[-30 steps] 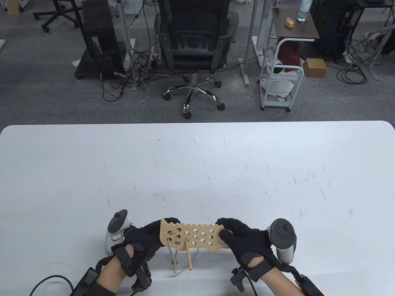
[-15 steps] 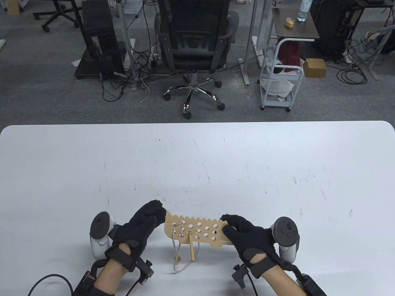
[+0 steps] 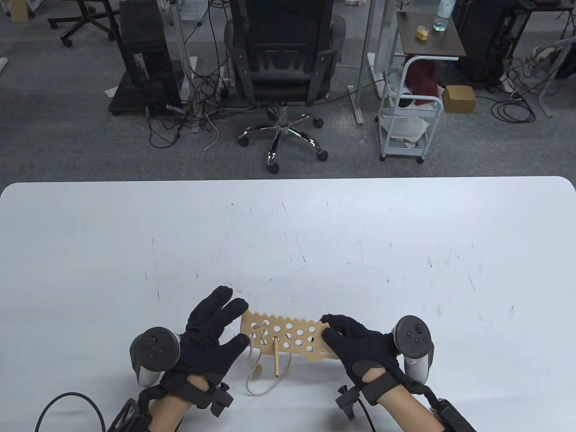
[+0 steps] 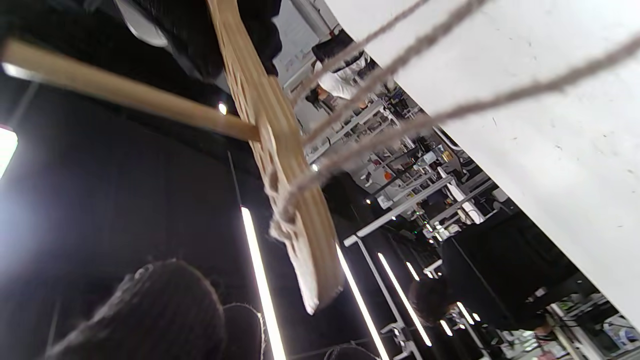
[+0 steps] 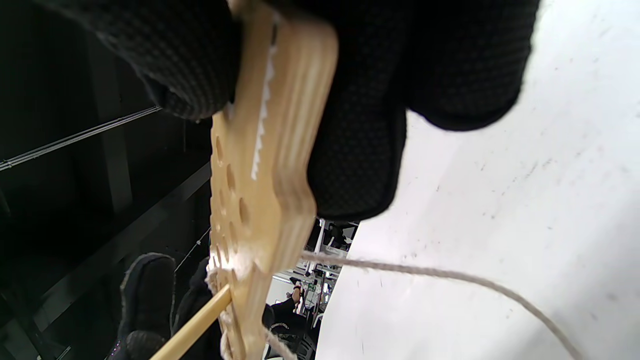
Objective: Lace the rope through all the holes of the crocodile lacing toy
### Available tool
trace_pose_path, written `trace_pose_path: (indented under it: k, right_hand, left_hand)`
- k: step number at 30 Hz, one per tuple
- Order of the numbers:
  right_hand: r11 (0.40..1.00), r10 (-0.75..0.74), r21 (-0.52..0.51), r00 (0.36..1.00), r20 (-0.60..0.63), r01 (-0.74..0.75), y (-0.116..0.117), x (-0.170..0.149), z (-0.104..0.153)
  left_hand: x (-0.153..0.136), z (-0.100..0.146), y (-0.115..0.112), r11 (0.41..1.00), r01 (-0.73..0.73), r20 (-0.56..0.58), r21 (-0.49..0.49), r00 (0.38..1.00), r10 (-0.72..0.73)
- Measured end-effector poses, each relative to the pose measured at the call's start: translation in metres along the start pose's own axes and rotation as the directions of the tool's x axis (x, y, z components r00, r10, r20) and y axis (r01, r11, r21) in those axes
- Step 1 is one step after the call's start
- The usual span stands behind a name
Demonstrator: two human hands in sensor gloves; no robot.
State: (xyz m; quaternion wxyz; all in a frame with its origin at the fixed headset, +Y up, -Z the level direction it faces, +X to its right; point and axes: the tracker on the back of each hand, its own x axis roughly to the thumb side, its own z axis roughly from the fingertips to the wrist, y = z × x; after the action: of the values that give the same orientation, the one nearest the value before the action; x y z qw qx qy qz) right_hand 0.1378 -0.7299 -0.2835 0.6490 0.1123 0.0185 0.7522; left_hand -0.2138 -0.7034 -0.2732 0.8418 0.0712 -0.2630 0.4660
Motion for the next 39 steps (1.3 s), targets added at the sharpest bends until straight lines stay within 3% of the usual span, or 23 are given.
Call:
trace_pose_path:
  k: [4, 15, 25, 39]
  right_hand:
    - [1.0, -0.008, 0.005, 1.0, -0.018, 0.008, 0.002, -0.002, 0.0]
    - [0.999, -0.006, 0.043, 0.999, -0.047, 0.008, 0.008, -0.003, 0.002]
    - [0.997, 0.037, 0.066, 0.999, -0.03, -0.035, 0.013, -0.002, 0.002]
    - [0.999, 0.049, 0.006, 0.997, -0.055, -0.049, 0.003, -0.005, 0.0]
  left_hand:
    - [0.011, 0.0, -0.009, 0.991, 0.117, 0.052, -0.059, 0.992, -0.114]
    - [0.022, 0.001, -0.024, 0.941, 0.321, 0.105, -0.108, 0.945, -0.31]
    - [0.02, 0.0, -0.03, 0.957, 0.263, 0.097, -0.124, 0.963, -0.252]
    - [0.003, -0.001, -0.009, 0.975, 0.22, -0.019, 0.009, 0.975, -0.22]
